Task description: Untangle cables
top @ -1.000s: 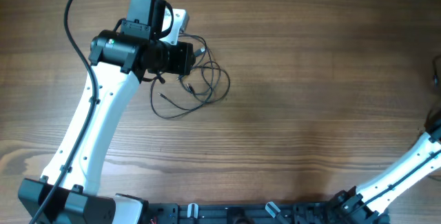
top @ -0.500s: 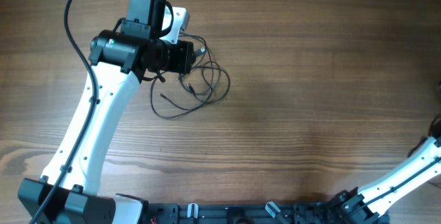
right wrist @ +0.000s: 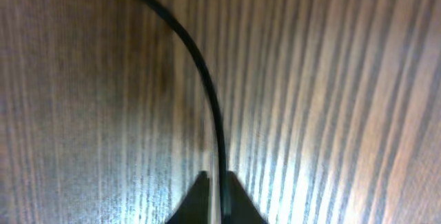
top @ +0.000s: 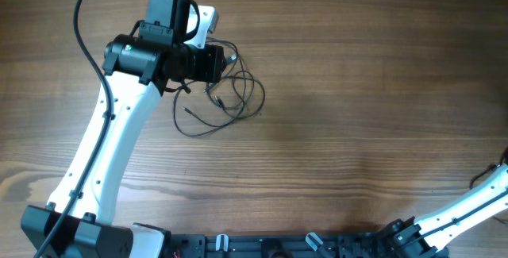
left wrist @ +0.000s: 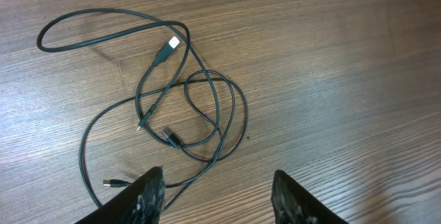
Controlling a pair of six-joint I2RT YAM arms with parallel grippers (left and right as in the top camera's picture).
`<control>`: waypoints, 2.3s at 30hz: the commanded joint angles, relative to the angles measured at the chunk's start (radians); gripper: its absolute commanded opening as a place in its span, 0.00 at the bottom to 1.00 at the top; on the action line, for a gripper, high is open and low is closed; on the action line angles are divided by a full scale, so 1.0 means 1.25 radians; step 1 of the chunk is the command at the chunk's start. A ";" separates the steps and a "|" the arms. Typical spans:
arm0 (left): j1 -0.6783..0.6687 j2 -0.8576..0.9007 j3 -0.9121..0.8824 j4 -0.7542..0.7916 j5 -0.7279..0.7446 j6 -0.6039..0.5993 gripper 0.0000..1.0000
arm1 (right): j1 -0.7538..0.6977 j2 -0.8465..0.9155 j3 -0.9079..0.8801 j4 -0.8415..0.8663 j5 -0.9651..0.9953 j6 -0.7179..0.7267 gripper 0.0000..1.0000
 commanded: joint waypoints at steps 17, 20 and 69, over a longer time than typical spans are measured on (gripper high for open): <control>0.000 -0.018 0.015 0.016 0.010 0.013 0.53 | 0.019 -0.222 0.006 -0.035 -0.081 0.047 0.74; 0.000 -0.018 0.015 0.042 0.012 0.013 0.53 | 0.034 -0.265 0.006 -0.066 -0.058 0.063 0.74; 0.168 -0.051 0.015 0.058 0.020 0.053 0.56 | 0.450 -1.241 -0.634 -0.195 0.201 0.085 1.00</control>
